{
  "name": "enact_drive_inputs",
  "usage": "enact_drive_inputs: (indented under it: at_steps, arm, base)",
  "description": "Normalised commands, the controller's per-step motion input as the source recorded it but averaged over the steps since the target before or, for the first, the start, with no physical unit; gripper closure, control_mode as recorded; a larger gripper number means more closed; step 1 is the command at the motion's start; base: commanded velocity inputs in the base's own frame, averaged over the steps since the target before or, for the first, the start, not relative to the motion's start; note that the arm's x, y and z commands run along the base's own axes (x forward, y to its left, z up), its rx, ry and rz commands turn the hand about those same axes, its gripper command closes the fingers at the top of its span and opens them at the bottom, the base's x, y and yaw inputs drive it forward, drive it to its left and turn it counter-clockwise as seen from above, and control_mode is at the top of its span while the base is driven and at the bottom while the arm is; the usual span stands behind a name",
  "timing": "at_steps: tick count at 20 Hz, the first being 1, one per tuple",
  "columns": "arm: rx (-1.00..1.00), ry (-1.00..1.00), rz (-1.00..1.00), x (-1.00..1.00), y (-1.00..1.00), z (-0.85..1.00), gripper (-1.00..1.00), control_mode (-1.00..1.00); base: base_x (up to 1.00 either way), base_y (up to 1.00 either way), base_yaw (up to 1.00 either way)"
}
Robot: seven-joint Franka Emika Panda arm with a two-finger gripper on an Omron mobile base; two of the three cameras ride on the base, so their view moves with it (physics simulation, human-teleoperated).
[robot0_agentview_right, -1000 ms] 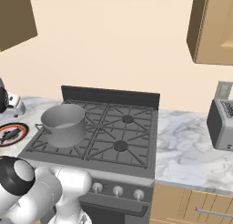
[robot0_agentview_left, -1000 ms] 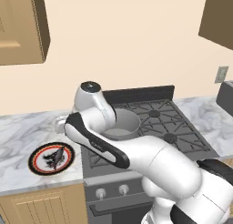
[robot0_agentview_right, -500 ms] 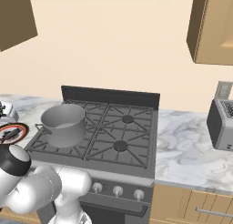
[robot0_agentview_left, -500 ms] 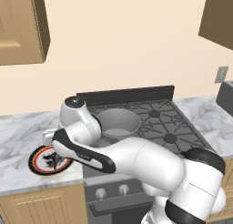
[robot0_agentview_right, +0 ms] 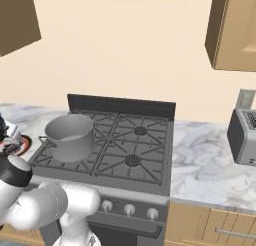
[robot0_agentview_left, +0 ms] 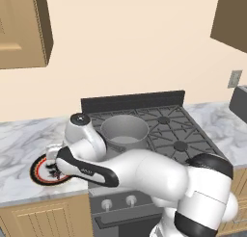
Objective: Retrieve the frozen meat and place it in the pot on a burner. Then turn the burner on.
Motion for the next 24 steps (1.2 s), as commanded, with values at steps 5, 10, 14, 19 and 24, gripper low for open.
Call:
enact_drive_inputs:
  at_steps: [5,10,14,19,24]
  arm:
    - [0.02,0.00,-0.09,0.13,0.16,-0.30,-1.00,-1.00]
    - [-0.02,0.00,-0.05,0.23,0.09,-0.06,-1.00,-1.00]
    - [-0.02,0.00,-0.02,0.23,0.10,-0.01,-1.00,-1.00]
    - [0.00,0.02,0.00,0.18,0.21,-0.01,-1.00,-1.00]
    - [-0.04,0.06,0.00,0.25,0.23,-0.09,-1.00,-1.00]
  base:
    - [0.00,0.00,0.00]
    - [0.00,0.00,0.00]
    - [0.00,0.00,0.00]
    - [0.00,0.00,0.00]
    - [0.00,0.00,0.00]
